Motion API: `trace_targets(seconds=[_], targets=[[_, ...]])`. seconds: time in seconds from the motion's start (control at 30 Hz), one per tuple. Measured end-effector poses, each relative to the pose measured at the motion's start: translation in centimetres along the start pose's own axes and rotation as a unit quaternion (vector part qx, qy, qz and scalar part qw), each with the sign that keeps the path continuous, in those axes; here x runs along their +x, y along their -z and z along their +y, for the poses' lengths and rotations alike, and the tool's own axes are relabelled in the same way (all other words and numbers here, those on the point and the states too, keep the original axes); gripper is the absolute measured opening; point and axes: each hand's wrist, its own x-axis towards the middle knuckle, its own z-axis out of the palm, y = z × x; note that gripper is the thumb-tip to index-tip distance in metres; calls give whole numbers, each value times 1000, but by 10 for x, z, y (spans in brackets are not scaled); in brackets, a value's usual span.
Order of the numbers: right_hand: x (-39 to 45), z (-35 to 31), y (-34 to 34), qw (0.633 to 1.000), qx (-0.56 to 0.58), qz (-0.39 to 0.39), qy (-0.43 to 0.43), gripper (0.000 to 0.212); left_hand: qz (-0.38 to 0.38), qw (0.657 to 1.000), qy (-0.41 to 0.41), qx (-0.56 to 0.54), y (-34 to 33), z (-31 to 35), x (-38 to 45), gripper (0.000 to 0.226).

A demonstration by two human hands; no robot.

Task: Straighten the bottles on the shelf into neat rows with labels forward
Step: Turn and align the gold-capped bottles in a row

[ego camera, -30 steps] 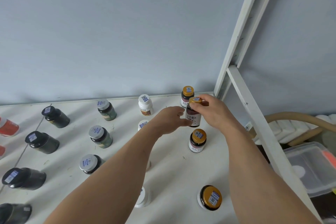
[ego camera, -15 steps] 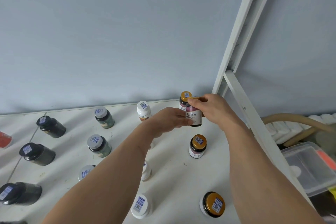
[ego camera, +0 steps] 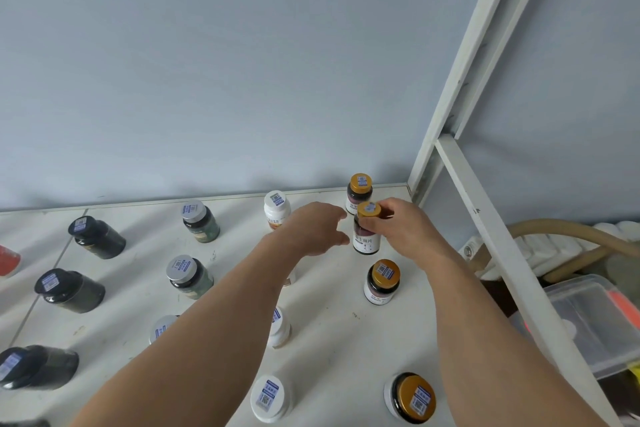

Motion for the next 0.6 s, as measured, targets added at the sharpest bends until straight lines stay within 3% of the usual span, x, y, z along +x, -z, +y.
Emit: trace_targets(seconds=[0.23, 0.33, 0.5, 0.6], targets=[[6, 9, -9, 999, -7, -36, -29, 50, 13, 1000, -8, 21, -3, -6, 8, 59], [11, 8, -1, 997, 9, -69, -32, 70, 14, 1000, -6, 14, -3, -11, 13, 60], [38, -12, 9, 1000, -16, 23, -8, 69, 32, 999, 6, 7, 2, -18, 26, 56], [60, -21, 5, 999, -32, 17, -13, 73, 33, 999, 14, -4, 5, -19, 35, 56]])
